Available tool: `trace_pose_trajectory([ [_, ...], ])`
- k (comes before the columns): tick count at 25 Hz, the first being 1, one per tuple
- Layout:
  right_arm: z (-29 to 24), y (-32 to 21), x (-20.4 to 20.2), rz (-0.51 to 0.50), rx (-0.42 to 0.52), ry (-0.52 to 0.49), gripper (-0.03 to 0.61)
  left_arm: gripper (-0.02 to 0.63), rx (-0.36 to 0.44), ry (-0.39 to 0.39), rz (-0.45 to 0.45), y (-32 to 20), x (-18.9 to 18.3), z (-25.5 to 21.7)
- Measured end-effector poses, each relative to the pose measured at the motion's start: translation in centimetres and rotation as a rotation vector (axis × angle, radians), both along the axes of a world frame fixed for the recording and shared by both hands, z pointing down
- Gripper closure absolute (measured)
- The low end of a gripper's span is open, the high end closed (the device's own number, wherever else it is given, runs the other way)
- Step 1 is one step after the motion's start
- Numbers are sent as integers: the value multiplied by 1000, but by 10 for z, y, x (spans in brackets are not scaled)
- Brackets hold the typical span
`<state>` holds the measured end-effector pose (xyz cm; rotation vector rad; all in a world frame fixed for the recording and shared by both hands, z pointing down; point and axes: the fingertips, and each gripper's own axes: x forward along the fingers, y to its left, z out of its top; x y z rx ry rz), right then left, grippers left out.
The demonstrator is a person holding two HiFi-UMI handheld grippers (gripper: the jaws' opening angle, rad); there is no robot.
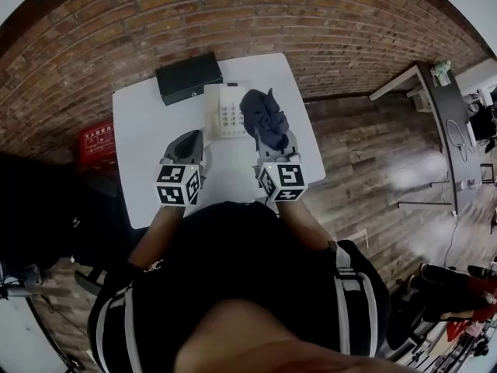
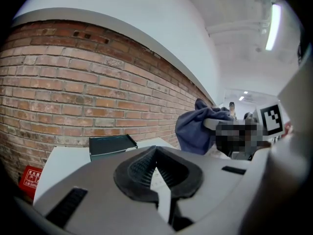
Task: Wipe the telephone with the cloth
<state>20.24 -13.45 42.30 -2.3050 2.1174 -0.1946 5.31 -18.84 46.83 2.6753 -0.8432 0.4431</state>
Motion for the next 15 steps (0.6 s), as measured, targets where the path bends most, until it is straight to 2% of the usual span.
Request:
trace_pose_trajectory([
  [4, 3, 4, 2, 1, -12, 15, 528, 621, 11, -4, 19, 3, 5, -3],
  [15, 1, 4, 2, -36, -17, 14, 526, 621, 4, -11, 3, 6, 2, -1],
])
